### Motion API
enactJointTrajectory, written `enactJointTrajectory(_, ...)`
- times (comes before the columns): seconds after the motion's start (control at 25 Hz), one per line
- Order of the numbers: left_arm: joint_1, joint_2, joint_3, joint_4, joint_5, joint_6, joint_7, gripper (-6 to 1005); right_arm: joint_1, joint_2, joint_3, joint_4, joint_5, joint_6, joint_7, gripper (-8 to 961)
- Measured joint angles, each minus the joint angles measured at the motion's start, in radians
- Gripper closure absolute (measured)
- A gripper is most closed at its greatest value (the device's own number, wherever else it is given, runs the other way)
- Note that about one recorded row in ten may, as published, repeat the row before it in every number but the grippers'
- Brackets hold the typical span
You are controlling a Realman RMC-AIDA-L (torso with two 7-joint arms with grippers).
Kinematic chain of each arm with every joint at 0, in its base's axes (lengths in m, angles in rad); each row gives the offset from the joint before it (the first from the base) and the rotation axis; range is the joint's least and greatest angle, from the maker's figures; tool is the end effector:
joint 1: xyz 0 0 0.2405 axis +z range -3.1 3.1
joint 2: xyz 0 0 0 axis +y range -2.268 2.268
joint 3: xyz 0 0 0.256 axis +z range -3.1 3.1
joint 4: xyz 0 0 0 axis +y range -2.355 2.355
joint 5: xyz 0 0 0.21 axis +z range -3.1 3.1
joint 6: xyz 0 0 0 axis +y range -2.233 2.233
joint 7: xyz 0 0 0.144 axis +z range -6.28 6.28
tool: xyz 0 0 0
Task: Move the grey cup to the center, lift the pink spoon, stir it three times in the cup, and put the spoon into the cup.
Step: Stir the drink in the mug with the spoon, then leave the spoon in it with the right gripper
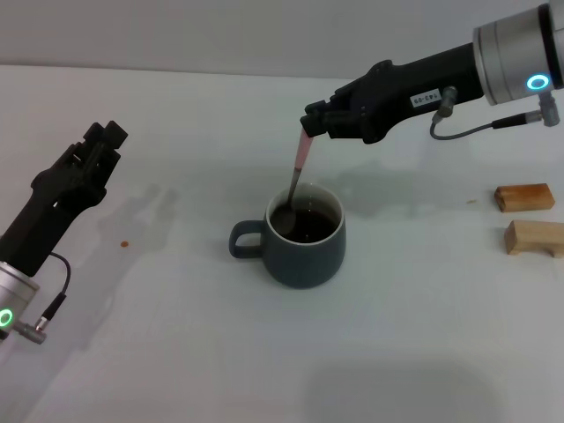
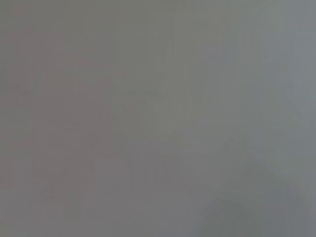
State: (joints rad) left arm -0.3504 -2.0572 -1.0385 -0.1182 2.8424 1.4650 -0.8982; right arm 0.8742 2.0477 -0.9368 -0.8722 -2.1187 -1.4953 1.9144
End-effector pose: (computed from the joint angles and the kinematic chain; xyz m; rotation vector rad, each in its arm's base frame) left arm -0.3092 0.2848 -0.0169 -1.7649 -0.9234 -1.3200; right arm 0.1211 0.4099 0.0075 -2.9235 0.5428 0.3675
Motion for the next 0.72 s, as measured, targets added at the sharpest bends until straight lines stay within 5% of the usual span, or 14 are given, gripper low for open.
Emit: enactJointTrajectory(0.72, 0.003, 0.005, 0.000, 0.003, 0.000, 0.003, -0.003, 684, 0.009, 0.003, -0.031, 0.044, 0.000, -0.018, 0.011, 866)
